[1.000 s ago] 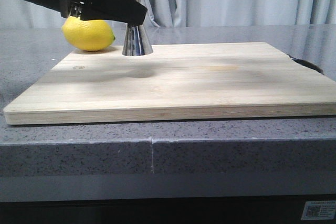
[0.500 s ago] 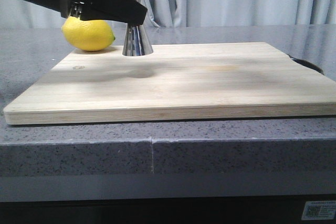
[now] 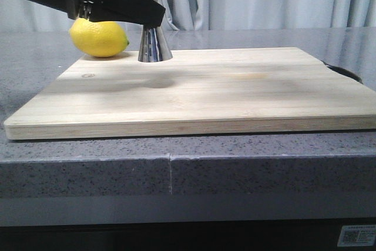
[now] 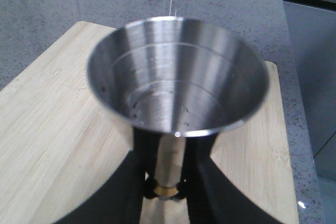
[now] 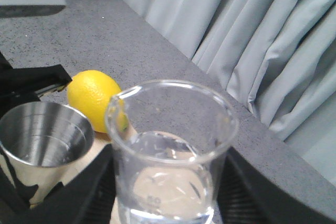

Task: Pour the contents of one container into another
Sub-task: 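Tilt the beaker with the right gripper over the jigger's mouth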

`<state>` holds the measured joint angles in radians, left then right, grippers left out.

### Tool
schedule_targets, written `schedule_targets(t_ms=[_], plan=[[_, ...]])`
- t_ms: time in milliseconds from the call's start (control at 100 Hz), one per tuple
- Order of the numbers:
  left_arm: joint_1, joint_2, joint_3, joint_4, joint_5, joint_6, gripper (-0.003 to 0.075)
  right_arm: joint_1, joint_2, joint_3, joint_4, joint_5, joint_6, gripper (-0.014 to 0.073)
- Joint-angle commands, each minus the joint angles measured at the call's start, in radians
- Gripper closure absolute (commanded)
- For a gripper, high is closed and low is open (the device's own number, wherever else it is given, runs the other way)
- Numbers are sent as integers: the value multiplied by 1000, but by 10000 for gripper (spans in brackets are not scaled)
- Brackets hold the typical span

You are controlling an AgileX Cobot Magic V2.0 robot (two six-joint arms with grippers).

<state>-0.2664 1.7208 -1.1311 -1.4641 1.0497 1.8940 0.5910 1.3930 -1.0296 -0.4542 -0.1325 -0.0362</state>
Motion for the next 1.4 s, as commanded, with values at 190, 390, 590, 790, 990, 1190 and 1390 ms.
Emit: schedule_targets(t_ms=[190,390,590,790,990,1190,1390], plan=[[-7,-53,-32,-72,61,-6,689,1,-42,-40,-16,-69,-5,377],[-7,-53,-32,-72,76,-6,689,1,-42,-40,-32,-45,-5,377],[-7,-53,-32,-68,82,-8,689,1,-42,-40,-45,-39,-5,377],[-7,-53,-32,-61,100,-8,689,1,-42,-40,-52,-32,-5,377],[-7,-53,-32,-44,100,-17,701,1,-42,-40,-61,-30,-5,377],[-7,-53,-32,-34,100,-19,730,1,-42,-40,-62,-30,-5,377],[-7,-53,-32,-21,97,-23,730,1,-42,-40,-67,-27,-5,377]])
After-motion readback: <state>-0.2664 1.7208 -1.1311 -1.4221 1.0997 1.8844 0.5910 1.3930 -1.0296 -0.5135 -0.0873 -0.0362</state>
